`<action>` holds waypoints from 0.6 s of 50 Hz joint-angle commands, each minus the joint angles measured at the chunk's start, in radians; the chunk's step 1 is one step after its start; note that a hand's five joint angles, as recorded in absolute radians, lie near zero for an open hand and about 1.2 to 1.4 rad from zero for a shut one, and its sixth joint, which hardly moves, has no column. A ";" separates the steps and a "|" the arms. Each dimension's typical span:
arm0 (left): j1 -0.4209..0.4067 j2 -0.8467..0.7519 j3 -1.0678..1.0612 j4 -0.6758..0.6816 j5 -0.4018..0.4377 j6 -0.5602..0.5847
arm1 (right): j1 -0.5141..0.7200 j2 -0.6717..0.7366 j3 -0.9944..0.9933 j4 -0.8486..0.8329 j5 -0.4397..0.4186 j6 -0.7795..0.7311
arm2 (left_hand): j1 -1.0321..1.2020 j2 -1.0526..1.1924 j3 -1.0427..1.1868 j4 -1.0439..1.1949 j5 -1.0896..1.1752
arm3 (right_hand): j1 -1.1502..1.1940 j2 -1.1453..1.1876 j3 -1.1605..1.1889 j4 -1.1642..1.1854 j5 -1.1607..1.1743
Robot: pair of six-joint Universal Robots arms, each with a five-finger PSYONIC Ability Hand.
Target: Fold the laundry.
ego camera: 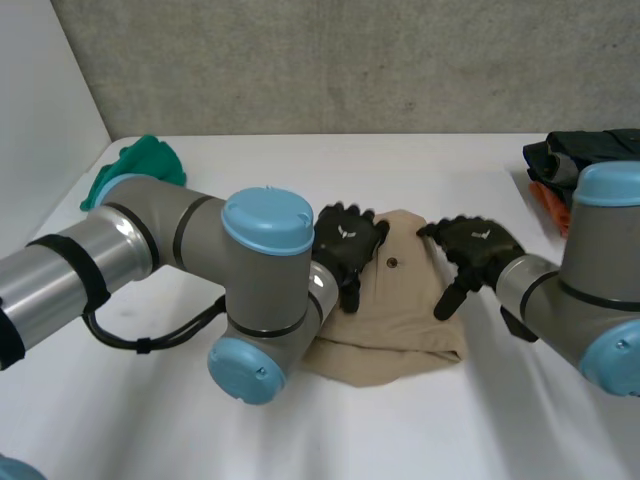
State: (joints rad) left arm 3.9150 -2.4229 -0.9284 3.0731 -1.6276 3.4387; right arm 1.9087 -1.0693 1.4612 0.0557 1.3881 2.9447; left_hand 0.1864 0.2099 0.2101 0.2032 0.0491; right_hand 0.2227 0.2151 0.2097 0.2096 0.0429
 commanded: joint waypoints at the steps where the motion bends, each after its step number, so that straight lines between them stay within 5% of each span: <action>1: 0.006 -0.042 -0.009 -0.114 -0.047 0.036 | 0.003 0.117 -0.036 0.004 -0.004 -0.048 | 0.030 0.007 0.006 0.013 -0.007 | -0.048 -0.041 -0.035 -0.035 -0.043; 9: 0.007 -0.035 -0.013 -0.159 -0.083 0.079 | 0.006 0.094 -0.032 -0.010 0.104 -0.139 | 0.036 0.012 0.012 0.019 -0.001 | -0.048 -0.041 -0.035 -0.035 -0.043; 18: 0.012 0.186 -0.012 -0.091 -0.031 0.062 | 0.092 -0.203 0.131 -0.121 0.124 -0.206 | 0.004 -0.020 -0.020 -0.013 -0.034 | -0.048 -0.041 -0.035 -0.035 -0.043; 24: 0.053 0.261 -0.001 -0.045 0.162 0.034 | 0.160 -0.287 0.352 -0.218 0.127 -0.234 | 0.004 -0.020 -0.020 -0.013 -0.034 | -0.048 -0.041 -0.035 -0.035 -0.043; 28: 0.102 0.288 0.013 -0.066 0.429 -0.007 | 0.245 -0.279 0.455 -0.261 0.127 -0.227 | 0.007 -0.017 -0.017 -0.010 -0.031 | -0.048 -0.041 -0.035 -0.035 -0.043; 30: 0.112 0.289 0.017 -0.080 0.491 -0.024 | 0.271 -0.270 0.502 -0.331 0.140 -0.223 | 0.007 -0.017 -0.017 -0.010 -0.031 | -0.048 -0.041 -0.035 -0.035 -0.043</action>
State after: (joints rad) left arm 3.9722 -2.1562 -0.9288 3.0244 -1.4289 3.4665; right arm 2.0699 -1.3504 1.7953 -0.1583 1.5157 2.7128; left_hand 0.1864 0.2098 0.2100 0.2032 0.0489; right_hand 0.2016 0.1989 0.2097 0.2095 0.0419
